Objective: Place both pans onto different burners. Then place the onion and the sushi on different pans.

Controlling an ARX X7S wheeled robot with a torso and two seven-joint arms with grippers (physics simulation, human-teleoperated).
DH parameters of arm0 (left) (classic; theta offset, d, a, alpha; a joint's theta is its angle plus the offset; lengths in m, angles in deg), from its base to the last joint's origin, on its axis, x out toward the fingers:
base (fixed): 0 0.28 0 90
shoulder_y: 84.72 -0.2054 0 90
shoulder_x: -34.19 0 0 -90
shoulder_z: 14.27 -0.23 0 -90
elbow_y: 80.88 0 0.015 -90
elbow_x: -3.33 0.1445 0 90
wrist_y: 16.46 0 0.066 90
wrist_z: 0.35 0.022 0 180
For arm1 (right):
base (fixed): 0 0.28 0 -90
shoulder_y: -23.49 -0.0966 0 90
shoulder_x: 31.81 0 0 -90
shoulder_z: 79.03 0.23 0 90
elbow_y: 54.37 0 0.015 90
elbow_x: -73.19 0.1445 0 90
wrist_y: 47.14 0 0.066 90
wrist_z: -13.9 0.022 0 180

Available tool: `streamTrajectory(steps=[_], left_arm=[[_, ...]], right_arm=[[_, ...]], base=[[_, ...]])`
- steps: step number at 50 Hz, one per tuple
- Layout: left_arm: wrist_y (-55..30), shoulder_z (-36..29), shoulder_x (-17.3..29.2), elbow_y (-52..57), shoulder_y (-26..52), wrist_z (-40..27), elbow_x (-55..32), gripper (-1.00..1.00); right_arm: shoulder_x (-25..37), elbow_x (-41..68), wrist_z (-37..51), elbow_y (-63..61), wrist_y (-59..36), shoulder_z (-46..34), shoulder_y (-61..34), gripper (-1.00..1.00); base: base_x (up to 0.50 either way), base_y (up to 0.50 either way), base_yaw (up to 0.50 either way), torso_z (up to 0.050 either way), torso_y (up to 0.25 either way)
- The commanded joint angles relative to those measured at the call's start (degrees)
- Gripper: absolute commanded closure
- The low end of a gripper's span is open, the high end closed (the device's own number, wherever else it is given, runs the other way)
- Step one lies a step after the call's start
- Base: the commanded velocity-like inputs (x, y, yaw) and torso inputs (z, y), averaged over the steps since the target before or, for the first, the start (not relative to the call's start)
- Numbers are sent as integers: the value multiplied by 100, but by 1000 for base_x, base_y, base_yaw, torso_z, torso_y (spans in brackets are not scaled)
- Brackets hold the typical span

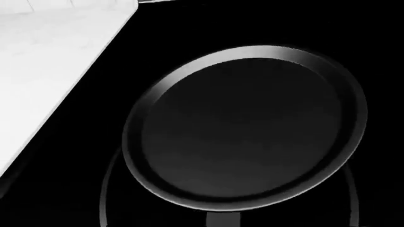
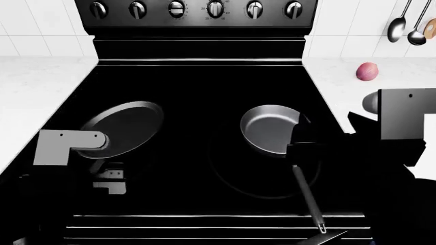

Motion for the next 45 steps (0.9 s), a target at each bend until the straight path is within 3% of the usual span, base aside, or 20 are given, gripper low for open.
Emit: streamTrajectory(steps=[1, 6, 11, 18, 29, 36, 45], left_arm=[[29, 772, 244, 952, 729, -606, -1586, -100], [216, 1002, 494, 1418, 1366, -1134, -2506, -100], [284, 1051, 635, 1470, 1623, -1308, -2787, -100], [356, 1182, 667, 1539, 1577, -1280, -2734, -100], [457, 1375, 651, 1671, 1336, -1196, -2605, -100], [489, 1433, 637, 1683, 1233, -1141, -2528, -100], [515, 1433, 640, 1686, 1225, -1143, -2516, -100]], right_arm=[[-5, -6, 41, 24, 6, -24, -84, -100], [15, 30, 101, -17, -10, -40, -142, -100], [44, 32, 120, -56, 14, -19, -114, -100], [60, 26, 126, -68, 29, -21, -104, -100], [91, -53, 90, -115, 109, 38, -10, -100], [97, -103, 30, -165, 244, 156, 93, -100], [111, -131, -57, -186, 339, 228, 217, -100]], base=[[0, 0, 0, 0, 0], [0, 0, 0, 0, 2], [-34, 0, 0, 0, 0], [-76, 0, 0, 0, 0], [-477, 11, 0, 0, 0], [0, -7, 0, 0, 0], [1, -473, 0, 0, 0]])
